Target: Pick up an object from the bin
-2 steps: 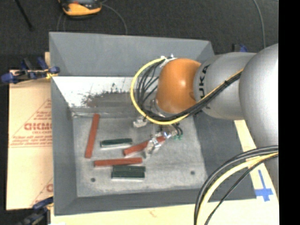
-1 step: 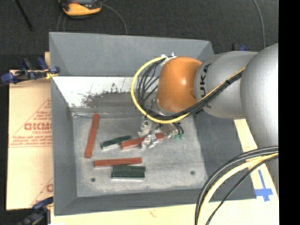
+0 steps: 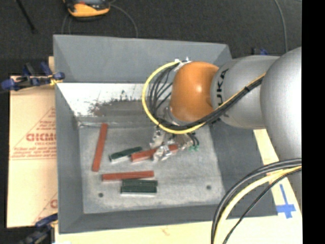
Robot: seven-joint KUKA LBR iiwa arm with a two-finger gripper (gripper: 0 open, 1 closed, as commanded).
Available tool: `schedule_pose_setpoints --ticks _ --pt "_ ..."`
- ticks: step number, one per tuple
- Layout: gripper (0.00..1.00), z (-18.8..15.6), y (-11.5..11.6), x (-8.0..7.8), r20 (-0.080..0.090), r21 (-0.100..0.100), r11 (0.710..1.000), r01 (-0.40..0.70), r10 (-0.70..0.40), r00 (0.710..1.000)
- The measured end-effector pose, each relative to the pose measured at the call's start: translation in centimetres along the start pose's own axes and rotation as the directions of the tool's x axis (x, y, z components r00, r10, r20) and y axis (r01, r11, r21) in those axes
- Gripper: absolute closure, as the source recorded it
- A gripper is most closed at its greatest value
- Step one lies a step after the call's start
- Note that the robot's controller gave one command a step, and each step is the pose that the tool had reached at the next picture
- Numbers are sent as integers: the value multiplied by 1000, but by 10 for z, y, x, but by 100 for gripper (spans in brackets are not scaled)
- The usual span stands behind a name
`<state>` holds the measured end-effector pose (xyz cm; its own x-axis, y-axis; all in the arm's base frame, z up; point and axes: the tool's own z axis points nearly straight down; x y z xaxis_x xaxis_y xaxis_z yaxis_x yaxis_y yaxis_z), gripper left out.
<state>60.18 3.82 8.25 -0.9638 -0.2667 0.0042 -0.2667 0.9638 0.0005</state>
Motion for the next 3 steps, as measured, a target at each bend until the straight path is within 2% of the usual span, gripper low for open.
schedule_pose_setpoints --ticks 3 --pt "100 -13 0 0 8 1 1000 -3 3 1000"
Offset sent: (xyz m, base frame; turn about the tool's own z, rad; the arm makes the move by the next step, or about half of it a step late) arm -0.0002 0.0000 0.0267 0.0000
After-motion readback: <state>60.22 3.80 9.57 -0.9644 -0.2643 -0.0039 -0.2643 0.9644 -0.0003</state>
